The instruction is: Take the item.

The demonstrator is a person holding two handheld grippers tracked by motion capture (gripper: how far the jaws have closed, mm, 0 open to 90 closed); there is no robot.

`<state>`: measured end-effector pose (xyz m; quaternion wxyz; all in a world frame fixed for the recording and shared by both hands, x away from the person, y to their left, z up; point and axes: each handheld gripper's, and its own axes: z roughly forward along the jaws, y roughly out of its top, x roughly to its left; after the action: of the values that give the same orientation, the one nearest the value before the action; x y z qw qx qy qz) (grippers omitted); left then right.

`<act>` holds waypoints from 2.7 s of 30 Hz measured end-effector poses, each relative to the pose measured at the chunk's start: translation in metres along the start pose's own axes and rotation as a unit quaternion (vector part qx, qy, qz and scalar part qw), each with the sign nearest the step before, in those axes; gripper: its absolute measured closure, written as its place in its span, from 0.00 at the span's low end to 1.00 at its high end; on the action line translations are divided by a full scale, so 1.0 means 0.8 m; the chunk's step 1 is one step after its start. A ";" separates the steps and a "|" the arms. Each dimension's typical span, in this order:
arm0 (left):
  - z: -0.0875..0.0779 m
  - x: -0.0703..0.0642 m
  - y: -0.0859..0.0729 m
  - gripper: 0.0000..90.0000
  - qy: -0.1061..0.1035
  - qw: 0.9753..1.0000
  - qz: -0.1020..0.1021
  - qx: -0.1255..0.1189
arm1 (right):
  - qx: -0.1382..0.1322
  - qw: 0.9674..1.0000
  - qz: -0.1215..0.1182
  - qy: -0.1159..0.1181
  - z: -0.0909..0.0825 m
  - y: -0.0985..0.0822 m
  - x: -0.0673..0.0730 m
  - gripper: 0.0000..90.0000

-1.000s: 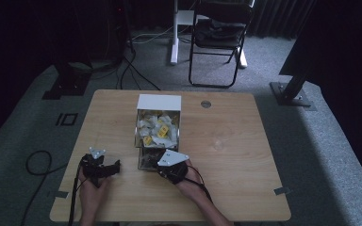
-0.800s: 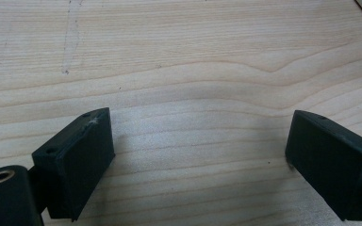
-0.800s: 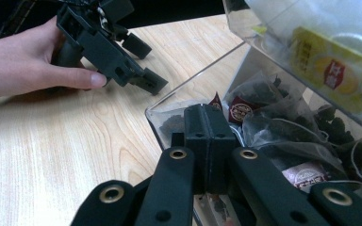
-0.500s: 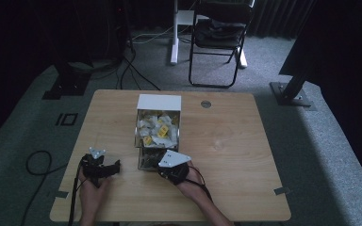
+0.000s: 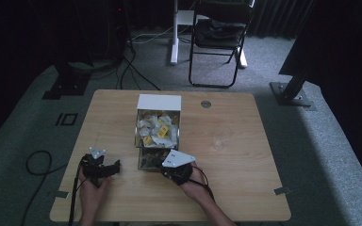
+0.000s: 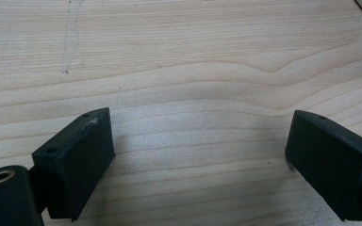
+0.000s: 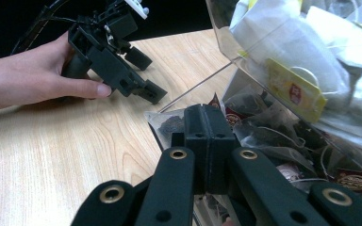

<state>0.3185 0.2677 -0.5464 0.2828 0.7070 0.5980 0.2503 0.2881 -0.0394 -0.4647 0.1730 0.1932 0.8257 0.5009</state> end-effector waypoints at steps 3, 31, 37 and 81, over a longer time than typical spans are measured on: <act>0.000 0.000 0.000 0.10 0.000 1.000 0.000 0.000 | -0.001 1.000 0.001 -0.001 -0.003 0.000 0.000 1.00; 0.000 0.000 0.000 0.10 0.000 1.000 0.000 0.000 | -0.020 0.999 0.013 -0.030 -0.050 -0.006 -0.007 1.00; 0.000 0.000 0.000 0.10 0.000 1.000 0.000 0.000 | -0.021 0.999 0.016 -0.038 -0.059 -0.010 -0.008 1.00; 0.000 0.000 0.000 0.10 0.000 1.000 0.000 0.000 | -0.033 0.994 0.040 -0.094 -0.121 -0.032 -0.033 1.00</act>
<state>0.3185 0.2677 -0.5464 0.2828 0.7069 0.5980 0.2503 0.2610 -0.1371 -0.4429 0.2359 0.2664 0.7804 0.5142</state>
